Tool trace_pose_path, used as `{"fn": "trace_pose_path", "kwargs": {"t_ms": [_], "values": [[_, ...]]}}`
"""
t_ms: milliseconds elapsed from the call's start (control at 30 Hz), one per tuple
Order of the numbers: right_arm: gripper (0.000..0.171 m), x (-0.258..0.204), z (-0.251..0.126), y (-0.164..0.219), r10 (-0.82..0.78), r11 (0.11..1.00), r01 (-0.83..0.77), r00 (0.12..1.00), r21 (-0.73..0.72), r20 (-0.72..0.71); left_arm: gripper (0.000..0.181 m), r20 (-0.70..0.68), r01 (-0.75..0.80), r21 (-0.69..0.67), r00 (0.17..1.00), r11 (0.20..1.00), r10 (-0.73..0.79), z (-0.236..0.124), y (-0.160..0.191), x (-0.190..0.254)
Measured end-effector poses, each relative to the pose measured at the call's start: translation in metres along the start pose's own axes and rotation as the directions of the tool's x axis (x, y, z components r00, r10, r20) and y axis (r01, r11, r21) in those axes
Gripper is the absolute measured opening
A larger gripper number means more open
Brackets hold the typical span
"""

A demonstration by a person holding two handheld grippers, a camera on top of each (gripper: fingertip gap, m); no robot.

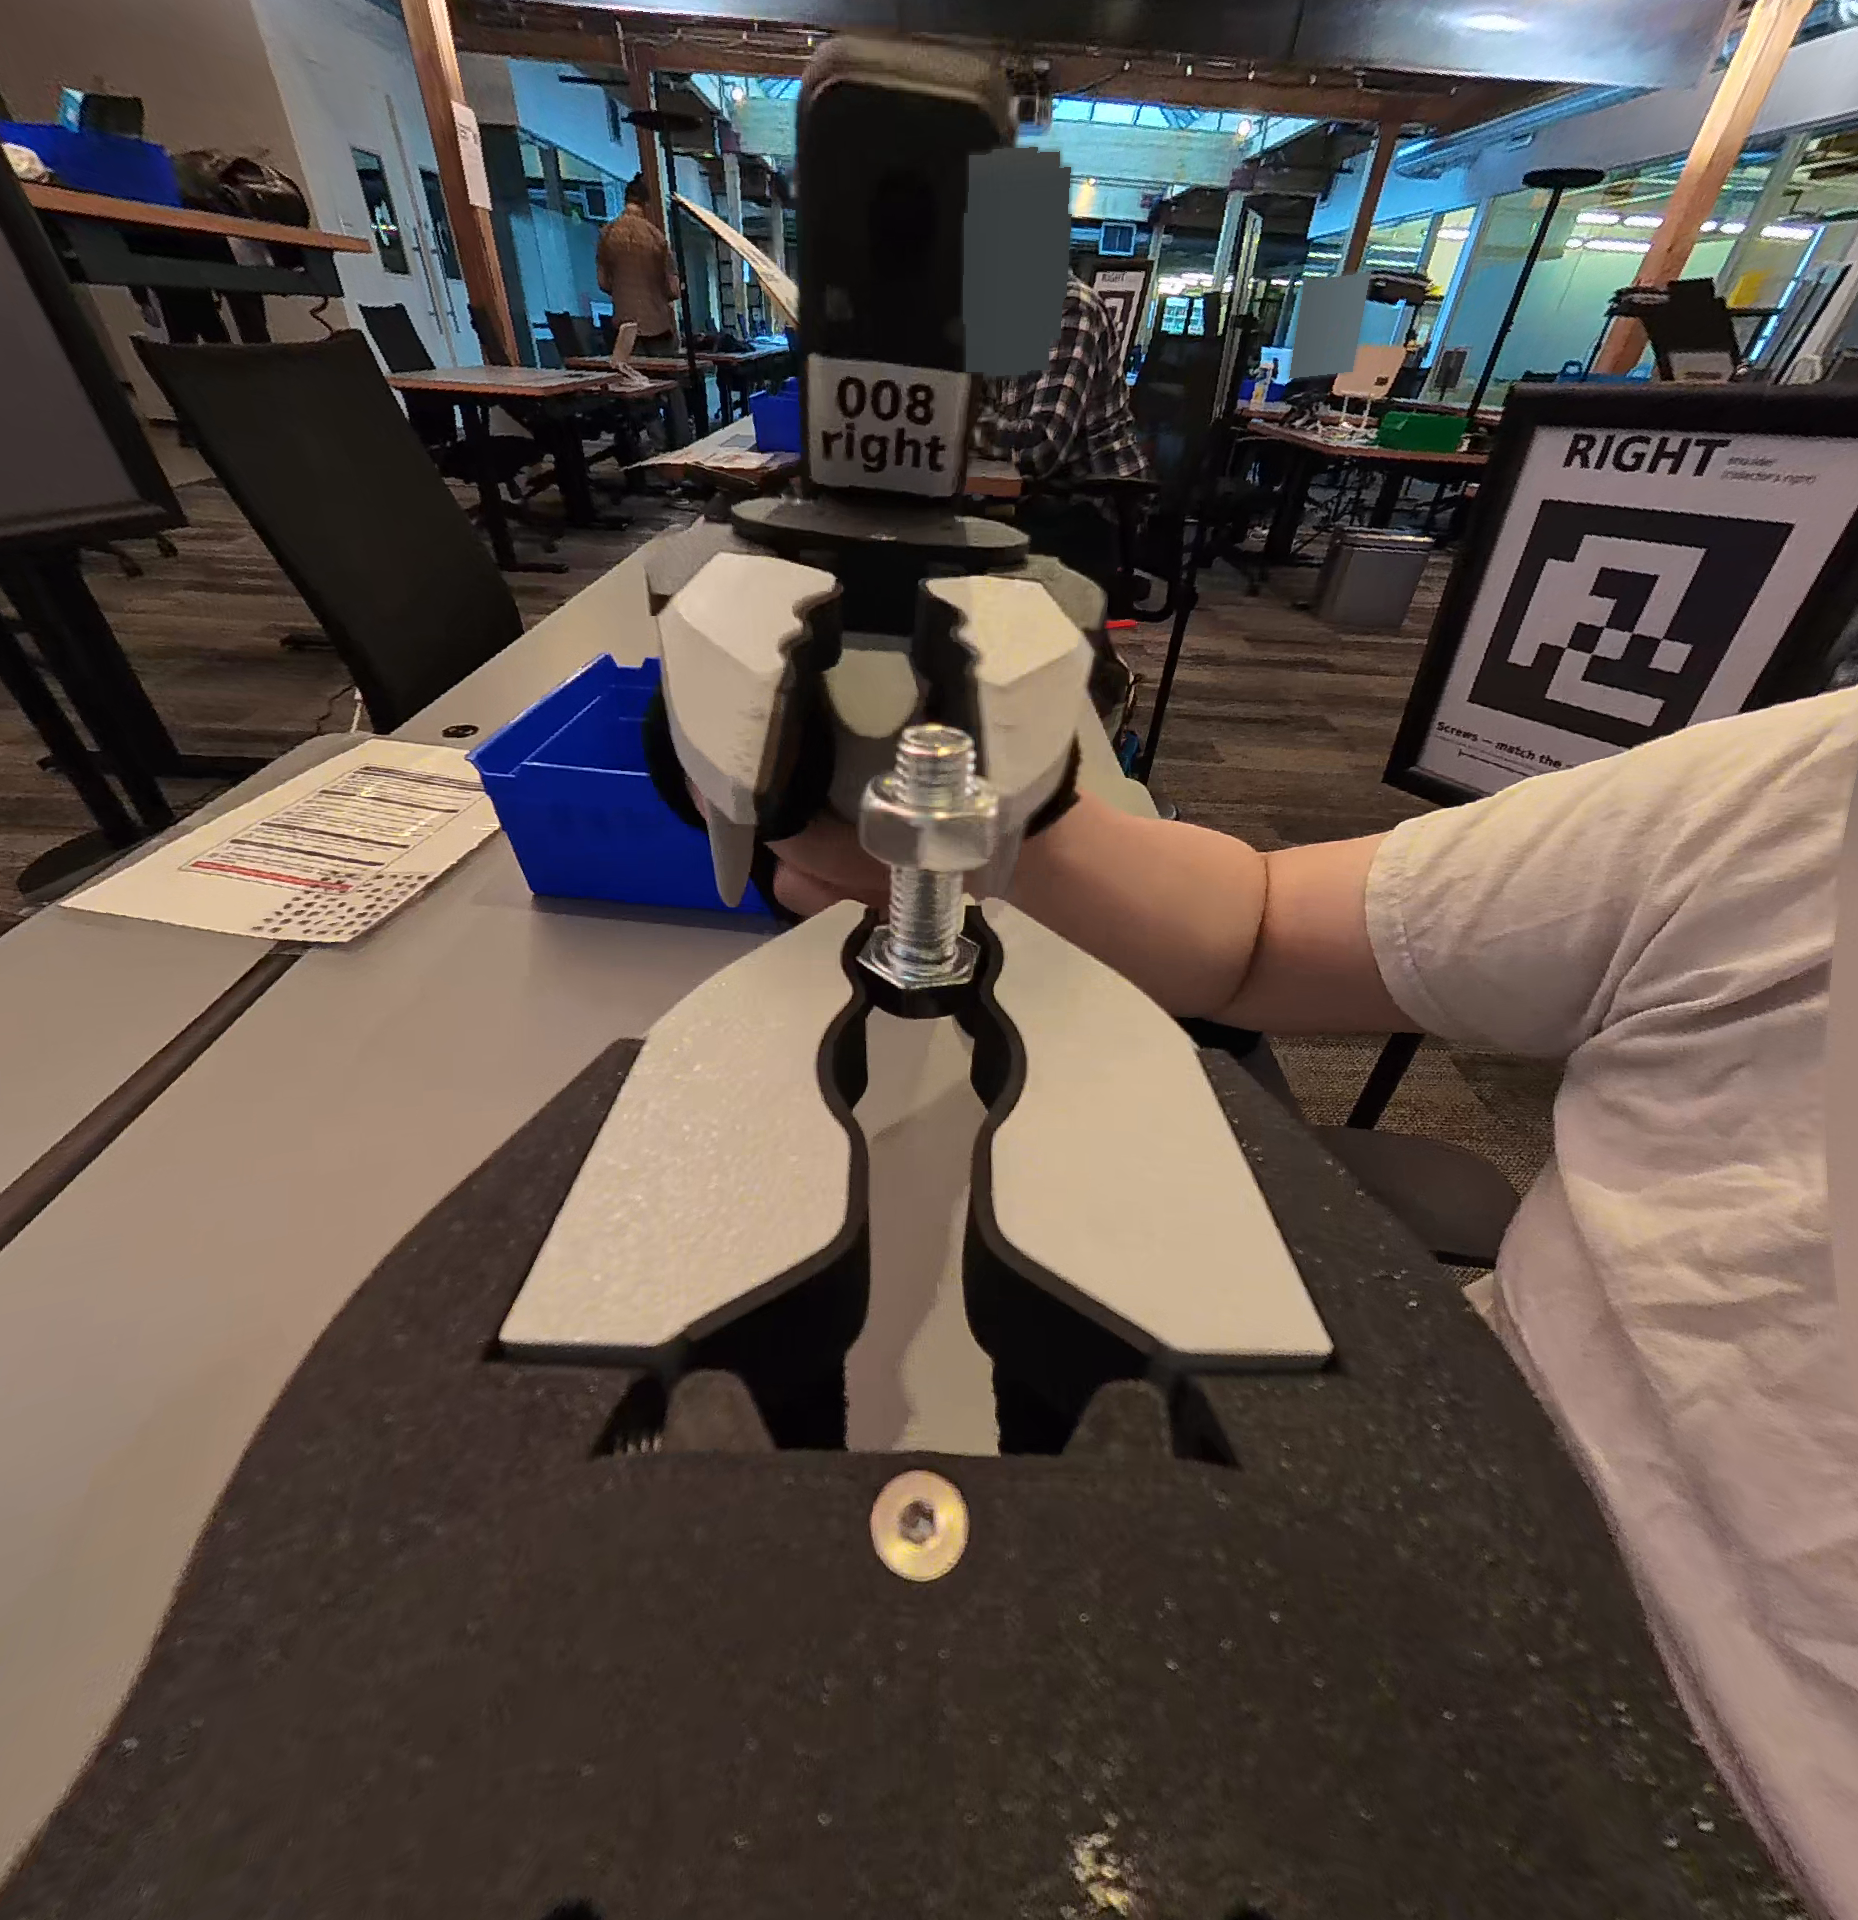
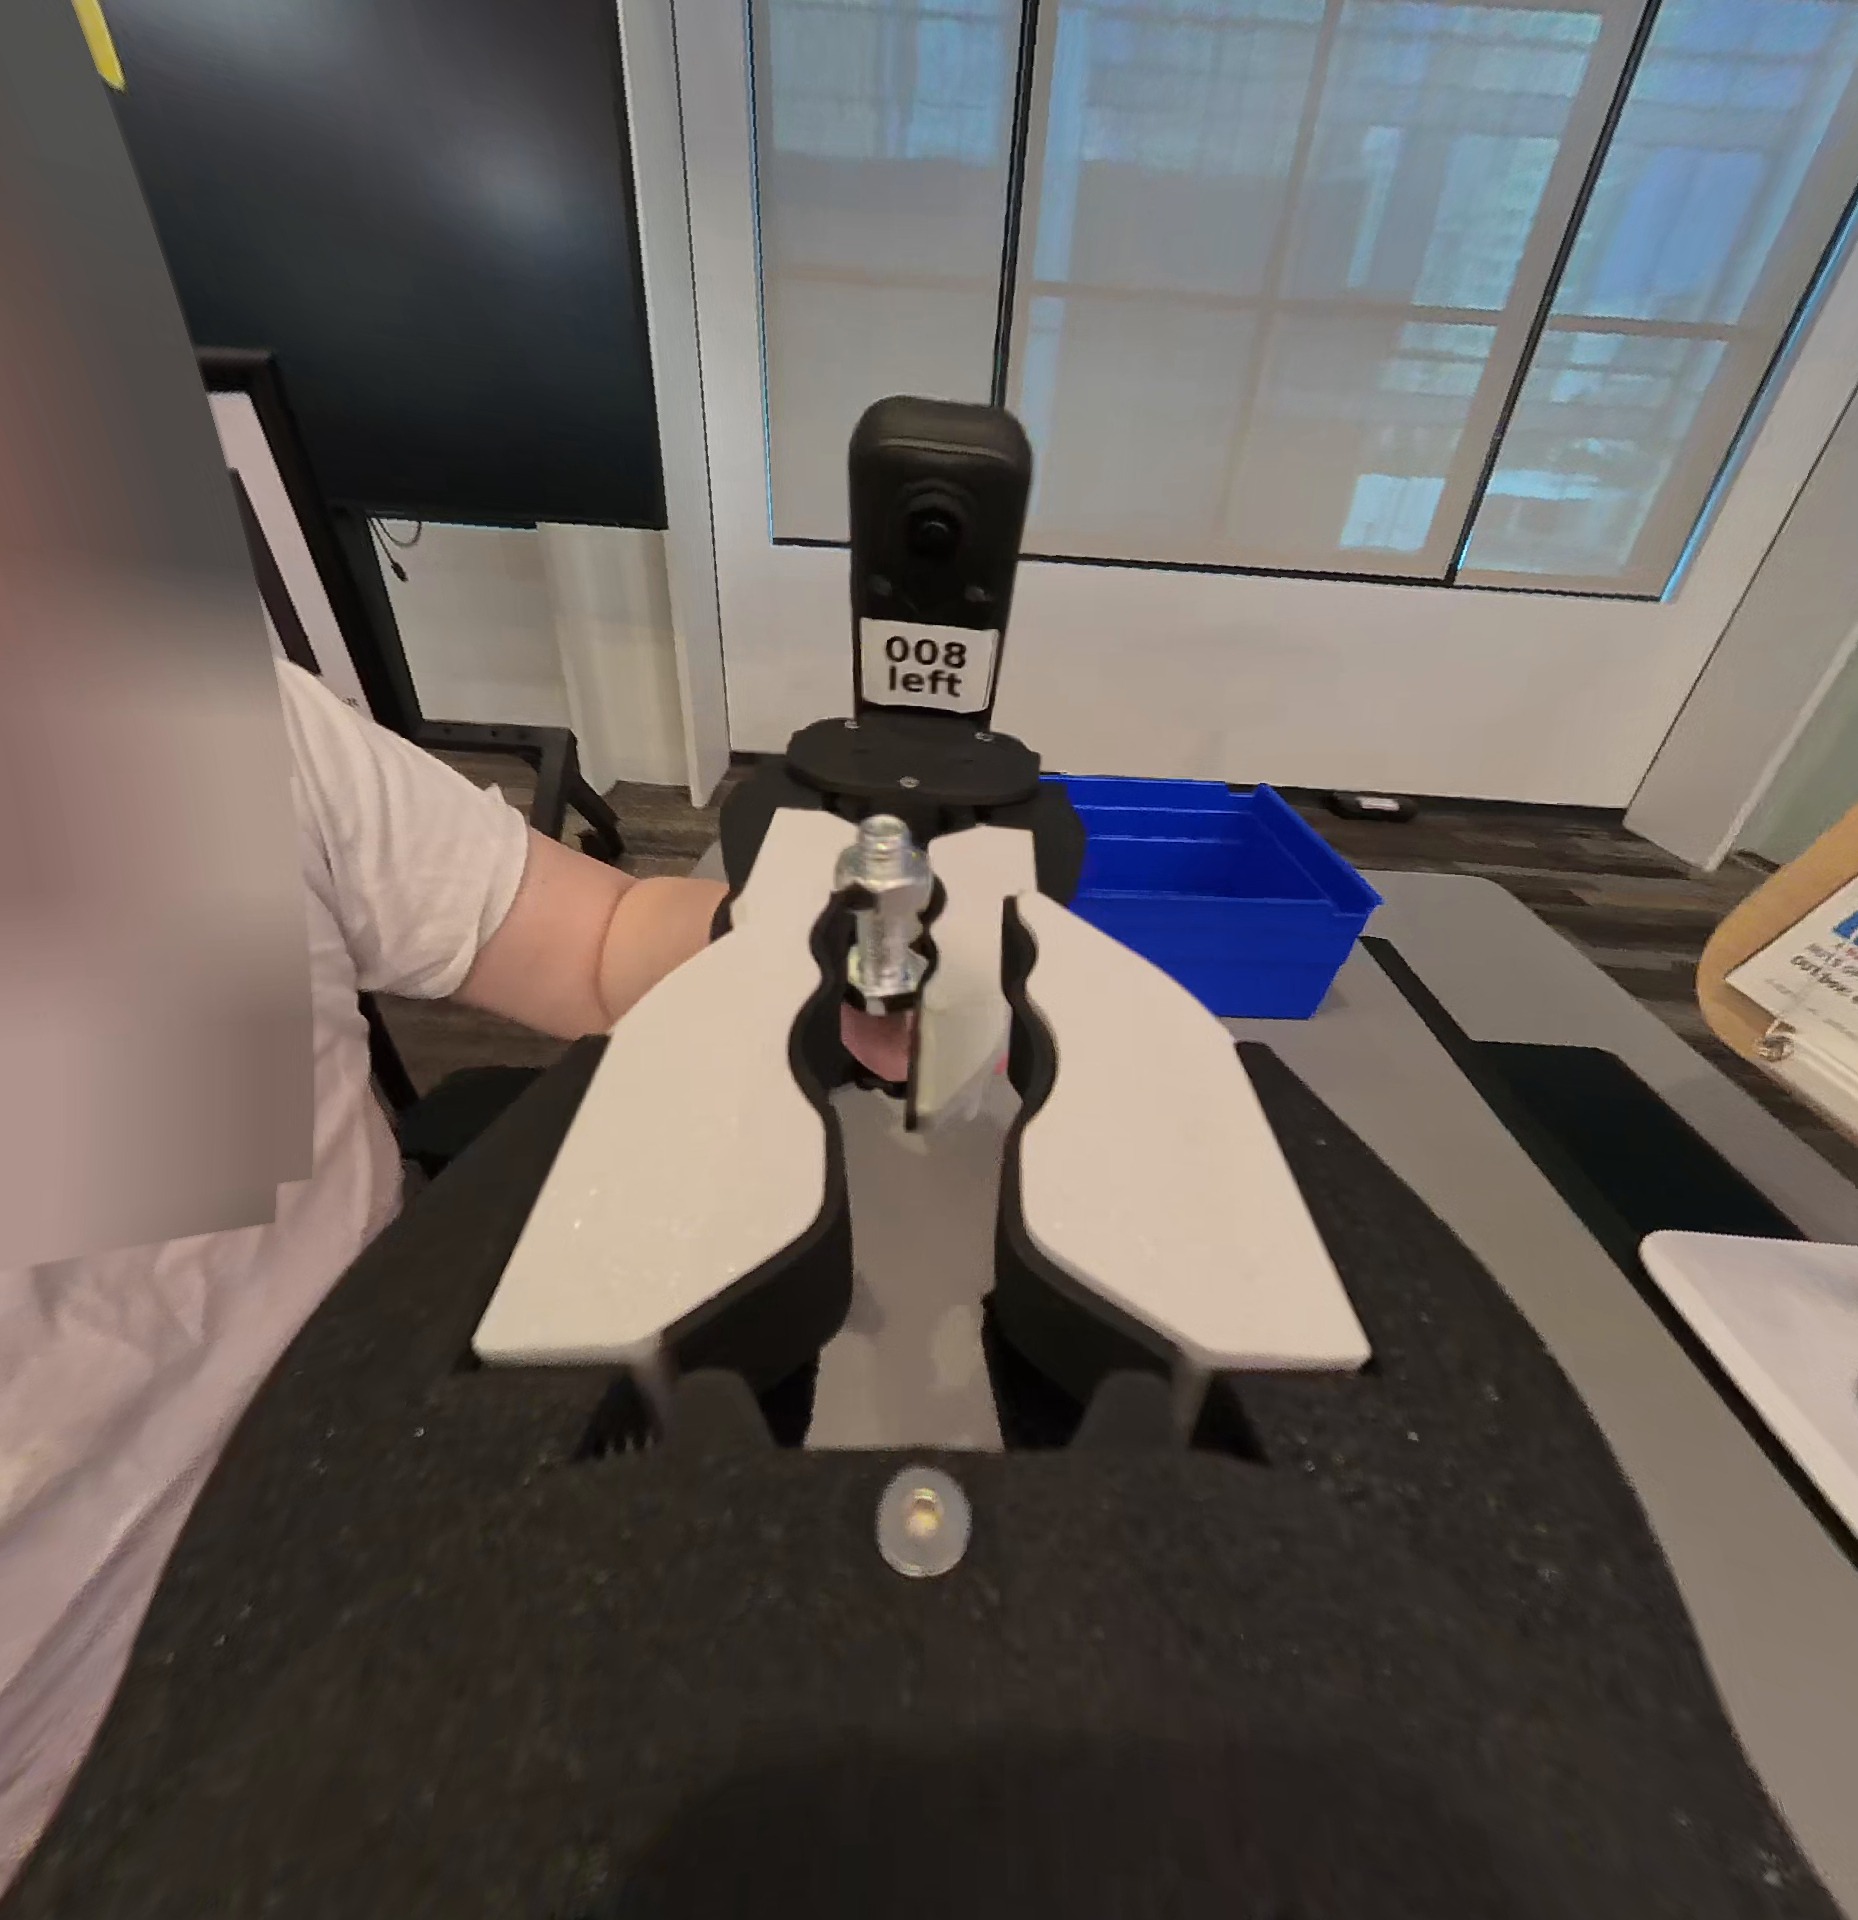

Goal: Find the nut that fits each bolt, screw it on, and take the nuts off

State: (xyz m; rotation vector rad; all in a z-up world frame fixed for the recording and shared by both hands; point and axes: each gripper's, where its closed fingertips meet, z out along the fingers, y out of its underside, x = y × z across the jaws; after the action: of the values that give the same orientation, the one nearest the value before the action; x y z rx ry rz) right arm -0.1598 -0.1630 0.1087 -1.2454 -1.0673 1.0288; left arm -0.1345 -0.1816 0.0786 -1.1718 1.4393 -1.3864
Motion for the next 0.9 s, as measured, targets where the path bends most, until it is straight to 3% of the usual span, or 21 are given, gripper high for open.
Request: {"fn": "trace_pose_path", "kwargs": {"t_ms": [100, 200, 333, 433, 533, 700, 767, 900], "values": [[0.021, 0.005, -0.006, -0.005, 0.058, 0.997, -0.058, 0.998, 0.041, 0.006, 0.015, -0.017, 0.022, 0.013, 1.0, 1.0, -0.022, -0.002, -0.003, 0.001], [0.025, -0.008, 0.002, -0.004, 0.01, 1.0, -0.01, 0.999, 0.012, 0.036, 0.015, -0.015, 0.02, 0.003, 1.0, 1.0, -0.02, -0.001, -0.001, 0.001], [0.024, -0.006, 0.002, -0.005, -0.045, 0.999, 0.045, 0.999, 0.012, -0.006, 0.015, -0.023, 0.01, 0.004, 1.0, 1.0, -0.01, 0.0, -0.001, 0.004], [0.018, 0.008, -0.011, -0.01, 0.012, 0.999, -0.011, 0.999, 0.041, -0.044, 0.015, -0.039, 0.021, 0.018, 0.999, 1.0, -0.02, -0.002, -0.004, 0.006], [0.02, -0.005, -0.007, -0.013, 0.019, 0.998, -0.02, 1.0, 0.055, 0.025, 0.015, -0.025, 0.013, -0.001, 1.0, 1.0, -0.013, -0.001, -0.002, 0.004], [0.026, -0.007, 0.003, -0.003, -0.021, 1.0, 0.021, 1.0, -0.01, 0.005, 0.015, -0.041, 0.02, 0.01, 0.999, 1.0, -0.02, 0.0, -0.003, 0.008], [0.018, 0.004, -0.006, -0.006, 0.025, 0.999, -0.024, 0.999, 0.027, -0.02, 0.015, -0.048, 0.027, 0.018, 0.998, 0.999, -0.026, -0.002, -0.005, 0.008], [0.022, -0.009, -0.004, -0.013, 0.047, 0.997, -0.05, 0.997, 0.06, 0.062, 0.015, -0.04, 0.032, 0.012, 0.999, 0.999, -0.032, -0.002, -0.005, 0.006]]}}
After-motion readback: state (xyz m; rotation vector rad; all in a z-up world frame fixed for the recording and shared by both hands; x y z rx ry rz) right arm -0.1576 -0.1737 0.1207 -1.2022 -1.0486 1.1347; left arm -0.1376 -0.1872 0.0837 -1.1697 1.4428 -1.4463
